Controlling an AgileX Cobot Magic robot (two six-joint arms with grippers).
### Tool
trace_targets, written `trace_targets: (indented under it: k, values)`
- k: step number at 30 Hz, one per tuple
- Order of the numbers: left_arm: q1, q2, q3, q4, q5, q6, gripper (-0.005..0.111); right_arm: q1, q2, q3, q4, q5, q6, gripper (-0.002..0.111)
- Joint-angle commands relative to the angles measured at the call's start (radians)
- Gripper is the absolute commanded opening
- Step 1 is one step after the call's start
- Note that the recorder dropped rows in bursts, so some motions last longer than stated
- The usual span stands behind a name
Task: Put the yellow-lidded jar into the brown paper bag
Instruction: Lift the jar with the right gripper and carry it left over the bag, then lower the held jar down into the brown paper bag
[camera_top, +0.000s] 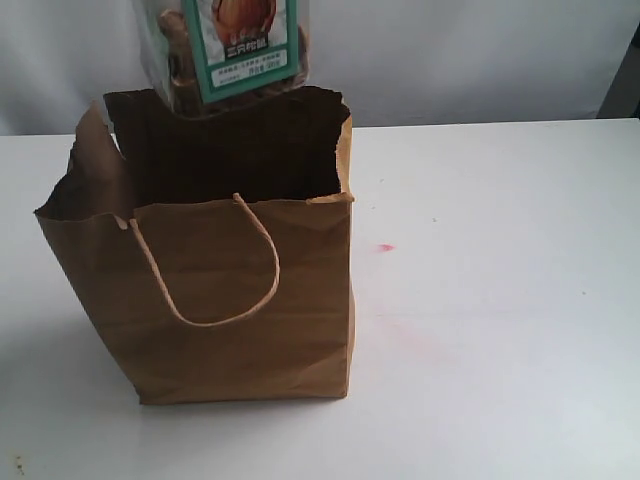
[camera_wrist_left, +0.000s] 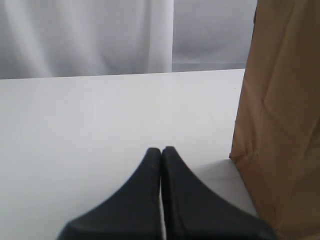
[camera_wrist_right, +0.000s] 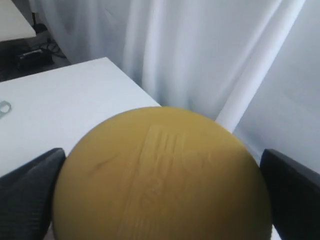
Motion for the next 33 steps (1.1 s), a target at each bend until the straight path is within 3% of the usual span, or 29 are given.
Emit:
trace_targets:
  k: [1,33]
  values:
    - [-0.003,0.003,-0.002,-0.004,-0.004,-0.004,0.001,0.006,0.039,-0.007,0.023,0.003,-0.026,0.0]
    - [-0.003,0.003,-0.002,-0.004,-0.004,-0.004,0.001,0.006,0.229,-0.007,0.079,0.119,-0.03,0.0]
